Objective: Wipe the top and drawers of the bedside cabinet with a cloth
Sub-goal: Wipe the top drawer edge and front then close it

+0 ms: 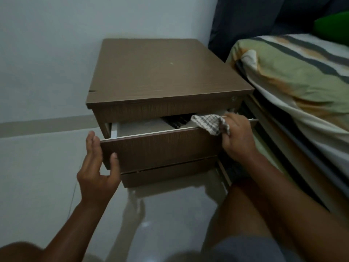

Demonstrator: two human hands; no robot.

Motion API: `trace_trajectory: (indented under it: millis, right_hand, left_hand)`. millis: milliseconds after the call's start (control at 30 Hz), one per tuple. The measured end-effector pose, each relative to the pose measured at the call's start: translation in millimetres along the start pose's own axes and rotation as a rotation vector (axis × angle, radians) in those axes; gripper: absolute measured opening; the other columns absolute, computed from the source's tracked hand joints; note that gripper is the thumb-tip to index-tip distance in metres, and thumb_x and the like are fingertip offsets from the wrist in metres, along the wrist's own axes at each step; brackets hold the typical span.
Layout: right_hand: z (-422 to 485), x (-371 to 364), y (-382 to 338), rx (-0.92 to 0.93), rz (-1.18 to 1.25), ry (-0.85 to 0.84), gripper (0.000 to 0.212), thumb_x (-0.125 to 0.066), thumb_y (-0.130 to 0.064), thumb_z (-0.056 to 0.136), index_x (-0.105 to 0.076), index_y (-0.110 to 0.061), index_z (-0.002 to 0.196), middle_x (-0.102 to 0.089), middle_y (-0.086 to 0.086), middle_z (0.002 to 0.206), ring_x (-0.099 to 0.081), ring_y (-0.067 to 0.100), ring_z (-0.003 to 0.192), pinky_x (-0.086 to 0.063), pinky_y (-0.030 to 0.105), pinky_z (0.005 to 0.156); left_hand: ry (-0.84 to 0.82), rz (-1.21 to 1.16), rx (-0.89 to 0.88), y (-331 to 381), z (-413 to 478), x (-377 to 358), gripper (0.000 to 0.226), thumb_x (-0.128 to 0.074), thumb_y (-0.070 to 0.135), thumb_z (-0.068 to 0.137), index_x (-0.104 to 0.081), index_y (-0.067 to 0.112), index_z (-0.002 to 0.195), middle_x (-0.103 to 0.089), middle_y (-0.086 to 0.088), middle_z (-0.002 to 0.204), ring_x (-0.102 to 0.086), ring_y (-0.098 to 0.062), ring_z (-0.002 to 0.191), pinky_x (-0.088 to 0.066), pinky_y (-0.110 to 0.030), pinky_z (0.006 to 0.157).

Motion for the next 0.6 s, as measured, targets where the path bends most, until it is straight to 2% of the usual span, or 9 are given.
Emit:
trace_trajectory:
  millis: [67, 200, 267, 333, 400, 500, 600]
  right_hand:
    - [1, 11, 21, -0.026, -0.014, -0.013, 0.03, -0.047, -0.013, 0.08, -0.067, -0.001, 0.099, -0.066, 0.017, 0.097, -0.061, 0.036, 0.088, -0.047, 0.043, 0.077]
    - [3, 30, 52, -0.143, -0.011, 0.007, 0.027, -0.045, -0.016, 0.083, -0.063, 0.003, 0.091, -0.064, 0.024, 0.09, -0.062, 0.041, 0.079, -0.048, 0.042, 0.069]
    - [1, 32, 63, -0.325, 0.043, 0.038, 0.035, -0.04, -0.026, 0.091, -0.061, 0.002, 0.095, -0.064, 0.029, 0.096, -0.063, 0.045, 0.086, -0.05, 0.045, 0.073]
    - [0, 31, 63, -0.532, 0.096, 0.111, 0.047, -0.035, -0.038, 0.097, -0.059, 0.002, 0.102, -0.063, 0.032, 0.105, -0.062, 0.046, 0.097, -0.049, 0.048, 0.081]
    - [1, 32, 52, -0.643, 0.144, 0.233, 0.048, -0.035, -0.038, 0.101, -0.057, 0.004, 0.108, -0.061, 0.033, 0.112, -0.06, 0.045, 0.105, -0.046, 0.047, 0.086]
    - [7, 34, 18, -0.63, 0.27, 0.415, 0.043, -0.035, -0.034, 0.103, -0.054, 0.003, 0.113, -0.061, 0.028, 0.115, -0.059, 0.039, 0.107, -0.045, 0.044, 0.089]
    - [14, 29, -31, -0.487, 0.426, 0.519, 0.032, -0.037, -0.031, 0.103, -0.054, -0.007, 0.116, -0.062, 0.022, 0.112, -0.061, 0.032, 0.102, -0.048, 0.043, 0.087]
  left_hand:
    - [0.002, -0.015, 0.014, 1, -1, 0, 0.063, -0.06, 0.014, 0.094, -0.038, -0.014, 0.146, -0.043, -0.028, 0.152, -0.031, 0.0, 0.148, -0.048, -0.034, 0.106]
    - [-0.003, -0.042, 0.018, 3, 0, 1, 0.064, -0.06, 0.01, 0.092, -0.036, -0.015, 0.146, -0.041, -0.029, 0.152, -0.028, -0.001, 0.15, -0.034, -0.011, 0.114]
    - [-0.011, -0.053, 0.038, 5, -1, 2, 0.065, -0.06, 0.007, 0.091, -0.035, -0.016, 0.147, -0.039, -0.03, 0.153, -0.03, -0.009, 0.15, -0.031, -0.008, 0.114]
    - [-0.029, -0.066, 0.06, 6, 0, 2, 0.066, -0.061, 0.005, 0.09, -0.033, -0.016, 0.147, -0.037, -0.03, 0.155, -0.037, -0.027, 0.146, -0.031, -0.008, 0.114]
    - [-0.041, -0.072, 0.061, 7, -1, 2, 0.067, -0.061, 0.004, 0.09, -0.032, -0.016, 0.148, -0.035, -0.03, 0.155, -0.039, -0.033, 0.144, -0.031, -0.011, 0.115]
    - [-0.046, -0.096, 0.069, 6, 2, 4, 0.069, -0.061, 0.002, 0.089, -0.031, -0.016, 0.148, -0.036, -0.029, 0.156, -0.036, -0.025, 0.147, -0.032, -0.013, 0.116]
    - [-0.049, -0.097, 0.057, 5, 4, 7, 0.068, -0.061, 0.002, 0.089, -0.031, -0.017, 0.147, -0.036, -0.029, 0.156, -0.031, -0.017, 0.15, -0.03, -0.015, 0.118]
Point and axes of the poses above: each hand's wrist, its own z-axis towards the middle knuckle, its own x-axis out of the back of the hand, y = z × x, the point moved 1 cm from there along z, towards the middle knuckle
